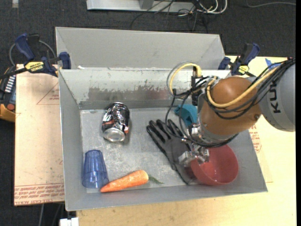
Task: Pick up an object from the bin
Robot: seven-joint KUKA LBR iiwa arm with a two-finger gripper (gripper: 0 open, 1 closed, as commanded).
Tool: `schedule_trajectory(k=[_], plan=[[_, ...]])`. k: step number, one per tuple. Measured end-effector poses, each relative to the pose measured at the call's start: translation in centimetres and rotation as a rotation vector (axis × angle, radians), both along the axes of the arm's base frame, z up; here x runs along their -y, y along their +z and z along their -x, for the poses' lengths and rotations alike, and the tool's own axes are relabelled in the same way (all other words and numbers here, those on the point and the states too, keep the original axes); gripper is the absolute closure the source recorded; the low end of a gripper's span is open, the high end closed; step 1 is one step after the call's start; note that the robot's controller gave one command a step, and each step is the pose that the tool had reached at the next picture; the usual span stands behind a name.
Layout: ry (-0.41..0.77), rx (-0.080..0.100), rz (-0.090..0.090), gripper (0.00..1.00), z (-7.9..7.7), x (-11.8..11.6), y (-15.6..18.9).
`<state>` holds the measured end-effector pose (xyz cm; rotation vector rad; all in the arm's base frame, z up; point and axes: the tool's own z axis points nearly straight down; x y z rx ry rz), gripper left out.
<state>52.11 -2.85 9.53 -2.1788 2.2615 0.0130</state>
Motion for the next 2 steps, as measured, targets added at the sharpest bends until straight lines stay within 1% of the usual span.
schedule_trajectory(k=[1, 2], plan=[[-0.001, 0.005, -0.001, 1.0, -0.1, 0.0, 1.5], [-0.002, 0.006, -0.001, 1.0, -0.1, -0.1, 2.6]])
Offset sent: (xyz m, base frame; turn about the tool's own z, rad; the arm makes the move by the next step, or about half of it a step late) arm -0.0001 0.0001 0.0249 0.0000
